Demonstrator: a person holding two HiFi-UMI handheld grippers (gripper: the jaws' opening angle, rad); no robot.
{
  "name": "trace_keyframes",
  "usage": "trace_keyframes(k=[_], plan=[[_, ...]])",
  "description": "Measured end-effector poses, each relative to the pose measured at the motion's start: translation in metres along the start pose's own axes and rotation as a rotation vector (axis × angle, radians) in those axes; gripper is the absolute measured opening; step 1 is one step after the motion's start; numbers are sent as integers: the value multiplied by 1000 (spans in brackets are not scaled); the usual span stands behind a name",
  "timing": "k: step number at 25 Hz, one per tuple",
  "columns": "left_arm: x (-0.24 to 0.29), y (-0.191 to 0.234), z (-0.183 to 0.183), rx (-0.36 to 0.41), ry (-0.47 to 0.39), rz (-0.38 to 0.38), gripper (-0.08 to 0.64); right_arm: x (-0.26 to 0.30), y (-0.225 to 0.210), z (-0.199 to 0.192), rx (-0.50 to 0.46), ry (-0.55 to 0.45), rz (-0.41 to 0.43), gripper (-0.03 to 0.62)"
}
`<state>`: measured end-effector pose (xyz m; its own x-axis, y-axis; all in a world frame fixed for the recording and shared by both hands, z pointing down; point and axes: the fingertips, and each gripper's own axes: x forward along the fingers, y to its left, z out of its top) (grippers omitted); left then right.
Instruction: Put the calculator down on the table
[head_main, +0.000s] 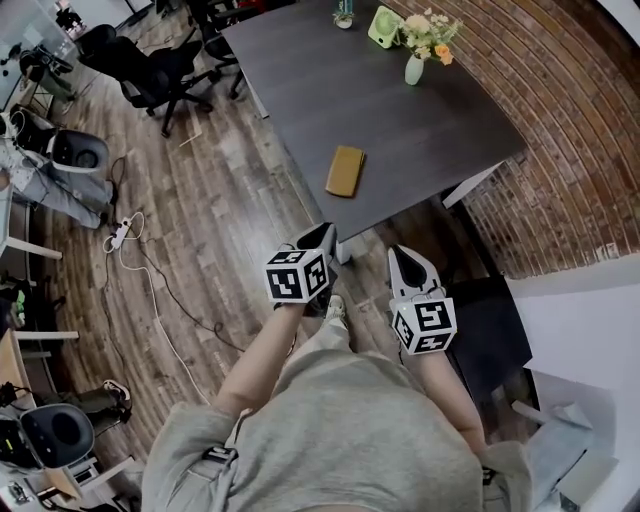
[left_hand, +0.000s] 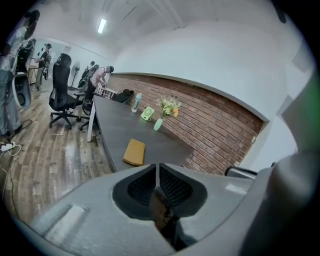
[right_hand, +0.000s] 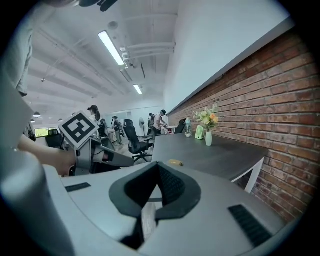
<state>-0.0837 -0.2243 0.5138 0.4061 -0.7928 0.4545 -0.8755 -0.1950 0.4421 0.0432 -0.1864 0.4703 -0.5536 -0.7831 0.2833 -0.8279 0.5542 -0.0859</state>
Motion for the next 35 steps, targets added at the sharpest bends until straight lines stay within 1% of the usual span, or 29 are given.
trace_keyframes(k=[12, 19, 28, 35], plan=[[-93, -50, -61, 13, -64, -23, 31, -88, 43, -16, -7, -59, 45, 3], [-133, -77, -96, 21, -83, -27, 31, -136, 58, -32, -5, -77, 41, 3], [-165, -103, -123, 41, -95, -50, 30, -178, 69, -46, 0, -99, 23, 3], [-180, -115, -130, 56, -100, -72, 29, -196, 75, -53, 0, -104, 9, 3]])
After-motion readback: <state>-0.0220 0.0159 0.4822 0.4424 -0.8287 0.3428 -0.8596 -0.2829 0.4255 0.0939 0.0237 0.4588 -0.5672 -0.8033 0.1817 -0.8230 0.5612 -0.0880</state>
